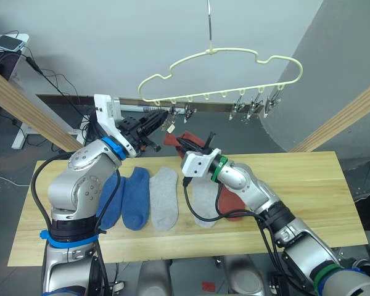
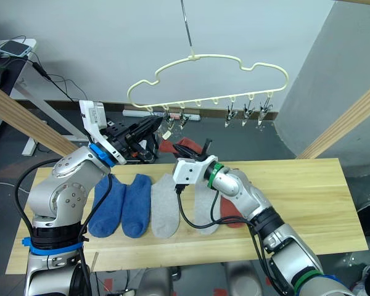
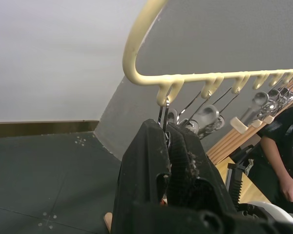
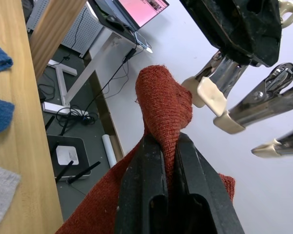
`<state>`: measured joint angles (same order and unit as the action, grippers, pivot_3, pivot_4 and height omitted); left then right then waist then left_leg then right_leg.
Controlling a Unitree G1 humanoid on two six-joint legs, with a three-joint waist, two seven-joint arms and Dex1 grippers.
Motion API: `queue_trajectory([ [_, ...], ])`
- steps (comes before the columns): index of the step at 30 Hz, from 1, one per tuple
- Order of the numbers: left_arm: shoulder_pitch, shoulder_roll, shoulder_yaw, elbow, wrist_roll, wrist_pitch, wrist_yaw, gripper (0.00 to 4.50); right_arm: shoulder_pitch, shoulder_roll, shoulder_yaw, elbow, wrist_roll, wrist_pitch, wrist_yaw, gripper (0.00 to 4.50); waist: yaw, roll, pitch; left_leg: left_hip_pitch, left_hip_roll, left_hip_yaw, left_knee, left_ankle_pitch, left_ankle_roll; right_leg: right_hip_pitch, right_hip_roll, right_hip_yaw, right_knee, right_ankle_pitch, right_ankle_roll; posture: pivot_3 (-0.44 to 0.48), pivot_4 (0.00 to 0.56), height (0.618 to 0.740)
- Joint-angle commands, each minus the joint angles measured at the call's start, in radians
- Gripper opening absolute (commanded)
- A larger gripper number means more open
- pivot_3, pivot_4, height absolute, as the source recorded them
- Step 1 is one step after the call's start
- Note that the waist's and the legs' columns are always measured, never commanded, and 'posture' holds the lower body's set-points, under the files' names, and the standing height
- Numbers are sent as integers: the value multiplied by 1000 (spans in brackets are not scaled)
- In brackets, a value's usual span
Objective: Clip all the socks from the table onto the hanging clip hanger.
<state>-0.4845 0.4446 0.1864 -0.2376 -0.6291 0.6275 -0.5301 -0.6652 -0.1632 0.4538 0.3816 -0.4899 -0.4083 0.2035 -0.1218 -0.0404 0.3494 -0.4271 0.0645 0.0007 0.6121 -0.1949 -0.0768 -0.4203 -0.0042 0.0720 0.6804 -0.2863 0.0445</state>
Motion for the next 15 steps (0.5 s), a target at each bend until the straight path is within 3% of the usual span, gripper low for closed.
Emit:
queue_trajectory([
  [1, 6, 5, 16, -40, -14, -8, 2, 0, -21, 14, -7, -10, 1, -31, -22, 34, 0, 0, 0, 0, 0, 0, 0, 0, 0, 0, 0, 0, 0, 0, 0, -216, 361, 732],
  [15, 14, 7, 24, -39, -25, 9, 3, 0, -51, 40, -12, 21, 3, -34, -63, 34, 0, 0, 0, 0, 0, 0, 0, 0, 0, 0, 0, 0, 0, 0, 0, -212, 359, 732],
])
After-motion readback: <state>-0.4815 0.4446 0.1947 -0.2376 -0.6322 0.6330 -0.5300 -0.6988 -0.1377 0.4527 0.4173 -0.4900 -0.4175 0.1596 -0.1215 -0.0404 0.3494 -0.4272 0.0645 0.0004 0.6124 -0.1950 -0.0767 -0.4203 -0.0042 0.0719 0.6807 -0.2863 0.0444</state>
